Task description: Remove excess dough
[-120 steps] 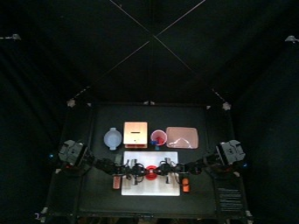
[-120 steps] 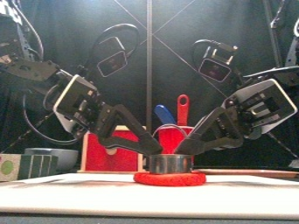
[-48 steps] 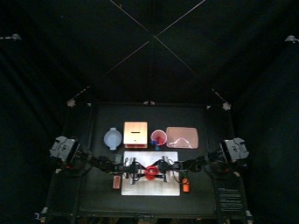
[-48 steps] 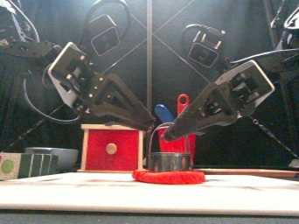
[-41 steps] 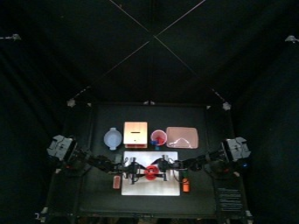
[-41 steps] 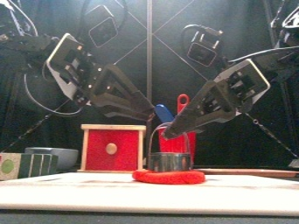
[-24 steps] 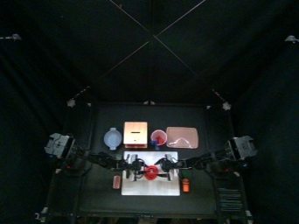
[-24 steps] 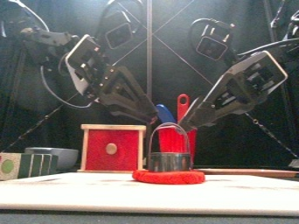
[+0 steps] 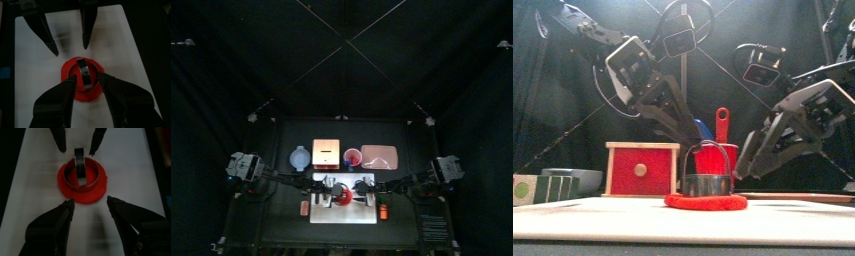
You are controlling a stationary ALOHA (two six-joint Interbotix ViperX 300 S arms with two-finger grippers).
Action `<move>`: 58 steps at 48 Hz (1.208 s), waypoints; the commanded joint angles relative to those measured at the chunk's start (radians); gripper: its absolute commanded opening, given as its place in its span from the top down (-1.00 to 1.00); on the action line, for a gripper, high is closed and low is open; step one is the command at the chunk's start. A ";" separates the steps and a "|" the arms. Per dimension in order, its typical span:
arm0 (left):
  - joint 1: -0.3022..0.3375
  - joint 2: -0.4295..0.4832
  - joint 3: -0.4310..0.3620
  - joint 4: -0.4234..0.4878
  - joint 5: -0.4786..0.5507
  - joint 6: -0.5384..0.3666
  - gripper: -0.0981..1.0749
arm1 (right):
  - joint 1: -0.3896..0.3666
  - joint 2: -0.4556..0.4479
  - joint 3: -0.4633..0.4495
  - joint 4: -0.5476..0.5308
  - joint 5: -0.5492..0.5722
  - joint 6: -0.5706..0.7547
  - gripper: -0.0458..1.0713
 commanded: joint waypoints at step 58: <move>0.032 0.091 -0.138 0.008 0.086 -0.002 -0.56 | 0.014 0.112 -0.044 -0.044 -0.132 -0.002 0.28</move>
